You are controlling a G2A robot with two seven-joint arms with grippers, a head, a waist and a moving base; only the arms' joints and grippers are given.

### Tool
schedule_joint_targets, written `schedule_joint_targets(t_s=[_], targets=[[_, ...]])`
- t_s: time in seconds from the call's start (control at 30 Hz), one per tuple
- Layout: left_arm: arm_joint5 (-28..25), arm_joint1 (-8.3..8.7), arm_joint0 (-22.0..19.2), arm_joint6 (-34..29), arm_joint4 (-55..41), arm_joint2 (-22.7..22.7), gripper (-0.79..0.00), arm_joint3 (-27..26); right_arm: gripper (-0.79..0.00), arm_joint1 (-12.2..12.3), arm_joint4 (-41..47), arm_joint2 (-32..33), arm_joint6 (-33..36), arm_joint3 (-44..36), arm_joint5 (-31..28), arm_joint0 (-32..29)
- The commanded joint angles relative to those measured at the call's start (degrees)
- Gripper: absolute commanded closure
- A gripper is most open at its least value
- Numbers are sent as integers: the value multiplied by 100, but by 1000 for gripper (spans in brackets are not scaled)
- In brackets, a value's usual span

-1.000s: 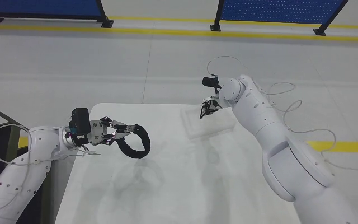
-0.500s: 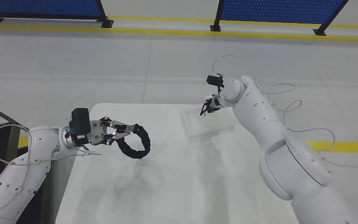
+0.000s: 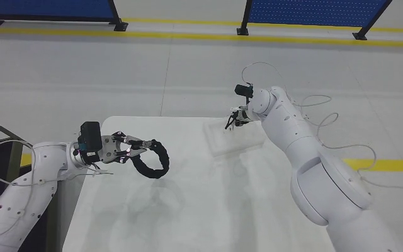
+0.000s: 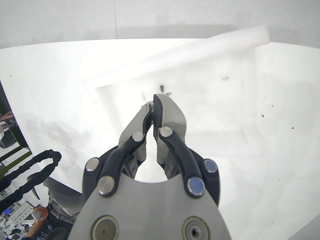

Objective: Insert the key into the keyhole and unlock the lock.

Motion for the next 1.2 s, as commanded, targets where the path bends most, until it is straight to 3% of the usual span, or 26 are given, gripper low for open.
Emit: schedule_joint_targets(t_s=[0.0, 1.17], targets=[[0, 0, 0, 0, 0, 0, 0, 0, 0, 0, 0, 0, 0, 0, 0, 0], [0, 0, 0, 0, 0, 0, 0, 0, 0, 168, -183, 225, -88, -575, 304, -288]])
